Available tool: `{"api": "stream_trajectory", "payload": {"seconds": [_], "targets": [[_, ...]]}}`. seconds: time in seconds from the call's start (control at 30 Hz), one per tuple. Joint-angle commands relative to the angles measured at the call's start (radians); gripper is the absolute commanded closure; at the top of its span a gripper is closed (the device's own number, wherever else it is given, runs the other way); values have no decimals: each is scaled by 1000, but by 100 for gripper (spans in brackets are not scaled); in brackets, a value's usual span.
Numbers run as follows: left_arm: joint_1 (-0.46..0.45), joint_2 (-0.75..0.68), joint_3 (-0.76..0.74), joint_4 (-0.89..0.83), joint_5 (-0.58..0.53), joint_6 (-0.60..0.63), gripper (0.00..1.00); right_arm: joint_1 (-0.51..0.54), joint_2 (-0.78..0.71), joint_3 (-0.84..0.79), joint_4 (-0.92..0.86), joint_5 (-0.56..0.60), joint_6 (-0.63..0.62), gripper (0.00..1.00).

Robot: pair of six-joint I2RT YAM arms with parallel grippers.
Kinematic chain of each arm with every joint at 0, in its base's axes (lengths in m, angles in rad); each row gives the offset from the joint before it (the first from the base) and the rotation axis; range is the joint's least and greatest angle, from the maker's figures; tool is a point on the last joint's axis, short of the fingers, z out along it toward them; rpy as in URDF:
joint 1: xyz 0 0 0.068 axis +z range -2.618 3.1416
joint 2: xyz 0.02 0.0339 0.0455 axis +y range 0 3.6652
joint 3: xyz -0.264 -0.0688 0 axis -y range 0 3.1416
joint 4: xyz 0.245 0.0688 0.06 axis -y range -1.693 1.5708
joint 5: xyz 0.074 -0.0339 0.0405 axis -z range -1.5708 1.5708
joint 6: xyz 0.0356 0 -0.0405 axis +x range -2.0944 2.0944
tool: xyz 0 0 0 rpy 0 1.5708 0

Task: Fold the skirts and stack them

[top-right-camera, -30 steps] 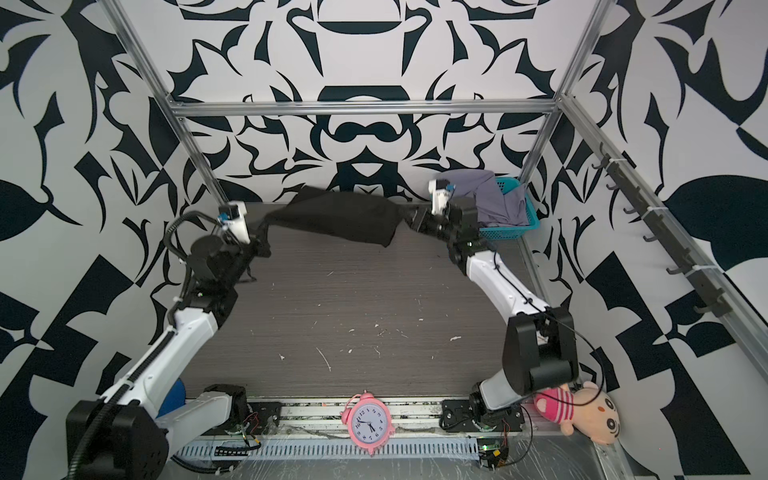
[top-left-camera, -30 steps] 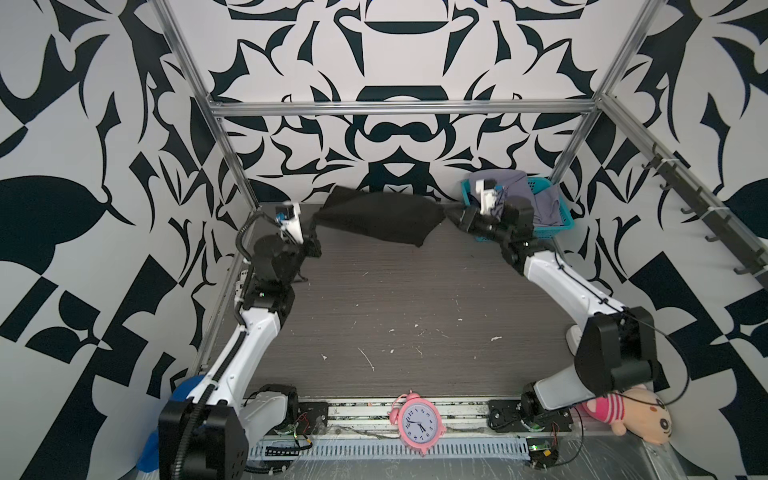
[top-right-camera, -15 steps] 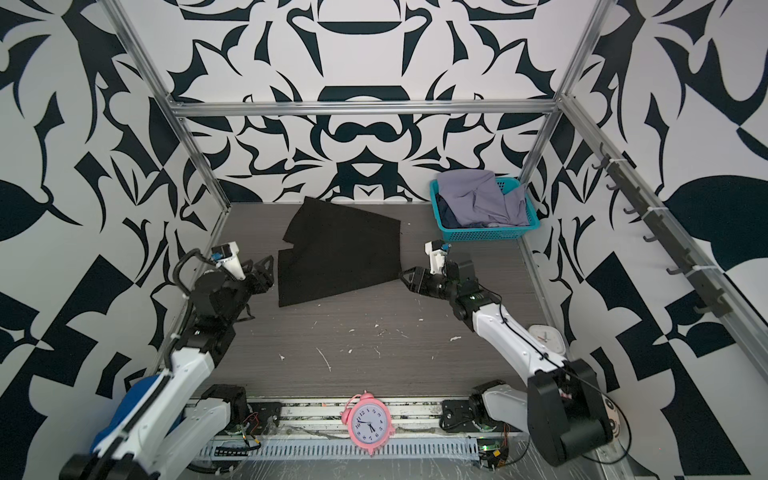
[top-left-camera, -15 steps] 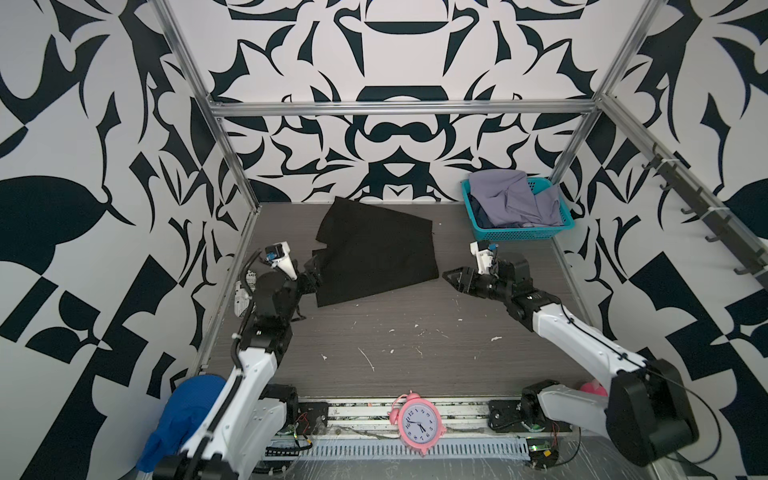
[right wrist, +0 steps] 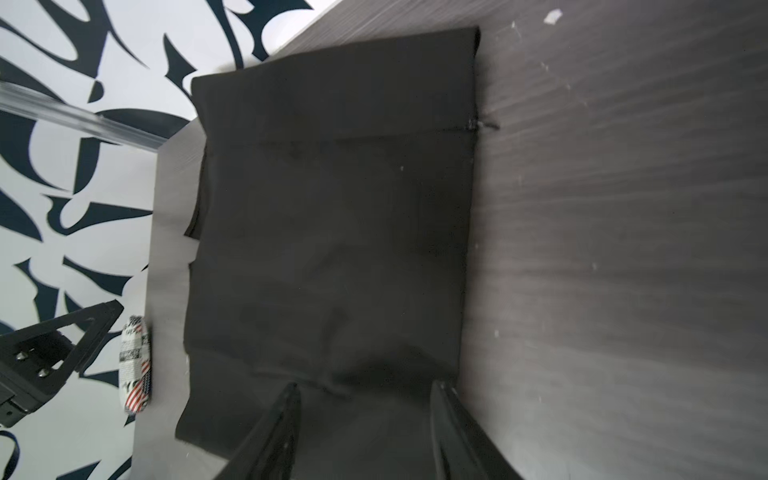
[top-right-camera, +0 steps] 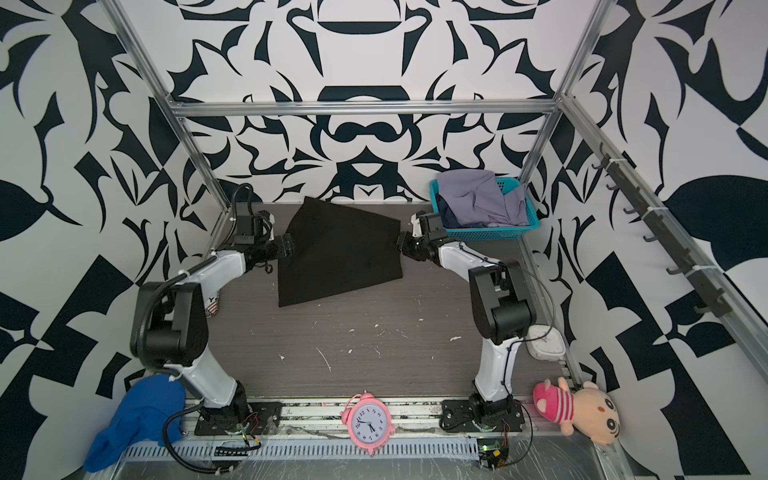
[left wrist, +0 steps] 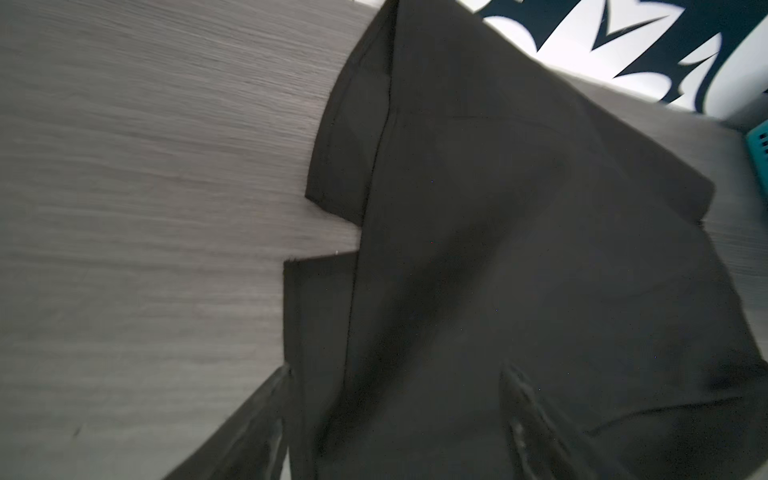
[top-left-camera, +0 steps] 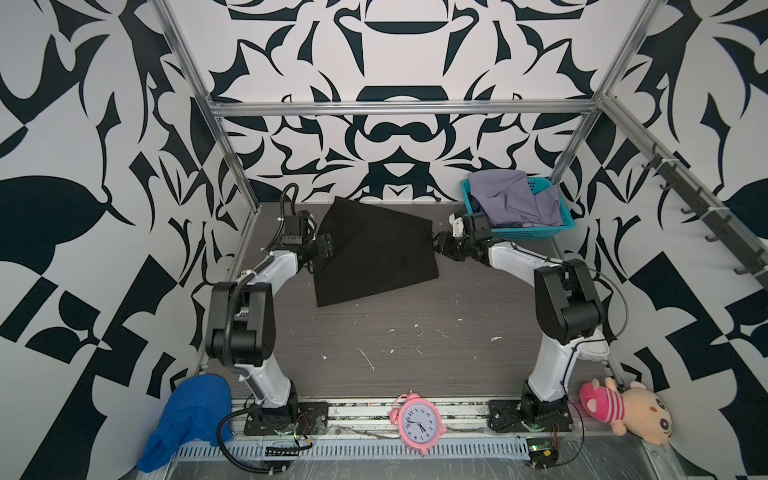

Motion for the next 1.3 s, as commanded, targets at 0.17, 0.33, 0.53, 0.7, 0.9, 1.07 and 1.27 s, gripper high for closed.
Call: {"api": "stream_trajectory", "payload": {"seconds": [0.17, 0.33, 0.53, 0.7, 0.9, 1.07, 1.27], "targets": [[17, 270, 280, -157, 112, 42, 27, -13, 47, 90, -3, -30, 21, 45], [19, 348, 386, -242, 148, 23, 29, -23, 54, 87, -8, -43, 31, 45], [20, 412, 440, -330, 181, -8, 43, -27, 51, 74, 16, -57, 42, 45], [20, 426, 457, -333, 214, -6, 76, -29, 48, 68, 31, -75, 49, 45], [20, 361, 455, -341, 217, -11, 100, -38, 39, 50, 44, -84, 58, 45], [20, 234, 420, -317, 201, -24, 100, -48, 37, 31, 65, -102, 73, 45], [21, 134, 360, -246, 143, -21, 84, -48, 44, 19, 77, -111, 79, 46]]}}
